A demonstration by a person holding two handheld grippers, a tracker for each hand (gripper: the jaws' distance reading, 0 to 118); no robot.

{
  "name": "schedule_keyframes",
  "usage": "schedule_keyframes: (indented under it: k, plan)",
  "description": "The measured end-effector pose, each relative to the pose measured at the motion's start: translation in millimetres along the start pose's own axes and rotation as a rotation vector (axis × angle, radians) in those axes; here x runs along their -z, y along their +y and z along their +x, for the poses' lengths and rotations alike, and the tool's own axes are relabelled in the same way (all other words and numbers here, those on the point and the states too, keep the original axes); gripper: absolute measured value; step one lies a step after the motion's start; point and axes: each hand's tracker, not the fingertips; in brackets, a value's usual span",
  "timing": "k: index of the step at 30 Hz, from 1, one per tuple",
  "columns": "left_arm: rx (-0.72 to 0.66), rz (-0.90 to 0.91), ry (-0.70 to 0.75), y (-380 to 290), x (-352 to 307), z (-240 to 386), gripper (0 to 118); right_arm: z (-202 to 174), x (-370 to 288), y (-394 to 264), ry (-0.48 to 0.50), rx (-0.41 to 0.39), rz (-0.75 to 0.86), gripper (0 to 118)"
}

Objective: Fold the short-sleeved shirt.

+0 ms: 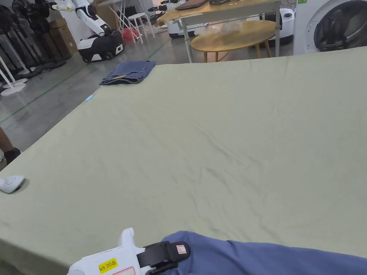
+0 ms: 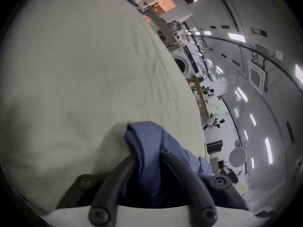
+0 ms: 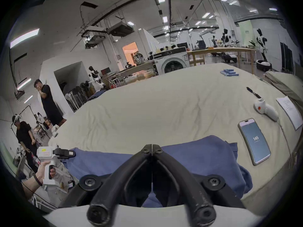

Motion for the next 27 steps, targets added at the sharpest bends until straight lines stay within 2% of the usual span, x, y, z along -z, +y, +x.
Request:
schedule_keyframes:
  k: [3, 7, 11, 13, 17, 20, 22, 25, 26, 27]
  plan:
    - [-0.048, 0.089, -0.005, 0.5, -9.6, 11.6, 4, 4.1, -4.6, -2.7, -0.001, 0.007, -0.003, 0]
    - [-0.006, 0.178, -0.036, 22.4, -45.9, 30.5, 4, 13.1, -10.5, -5.4, -0.010, 0.028, -0.004, 0]
    - [0.134, 0.320, 0.129, 50.8, -84.4, 63.1, 4, 23.5, -13.1, -9.3, -0.017, 0.069, 0.002, 0]
    - [0.153, 0.286, 0.150, 55.2, -88.2, 84.7, 4, 27.8, -12.7, -10.8, -0.013, 0.099, 0.003, 0]
    - [0.290, 0.207, 0.110, 21.0, -50.2, 133.4, 4, 29.4, -12.9, -11.9, -0.007, 0.130, 0.017, 0]
    - [0.291, 0.100, 0.014, -16.4, 9.6, 147.2, 4, 28.2, -13.5, -12.6, 0.012, 0.149, 0.025, 0]
    - [0.282, 0.014, 0.009, -39.1, 56.8, 154.3, 4, 26.7, -16.1, -13.8, 0.019, 0.150, 0.024, 0]
    - [0.347, -0.085, 0.024, -63.2, 114.5, 157.6, 4, 26.3, -22.6, -16.6, 0.014, 0.143, 0.024, 0]
    - [0.347, -0.119, -0.024, -67.4, 126.4, 158.1, 6, 27.2, -24.9, -18.0, 0.009, 0.141, 0.022, 0]
    - [0.338, -0.111, -0.035, -71.4, 132.5, 165.5, 20, 28.4, -27.1, -19.5, 0.001, 0.141, 0.021, 0]
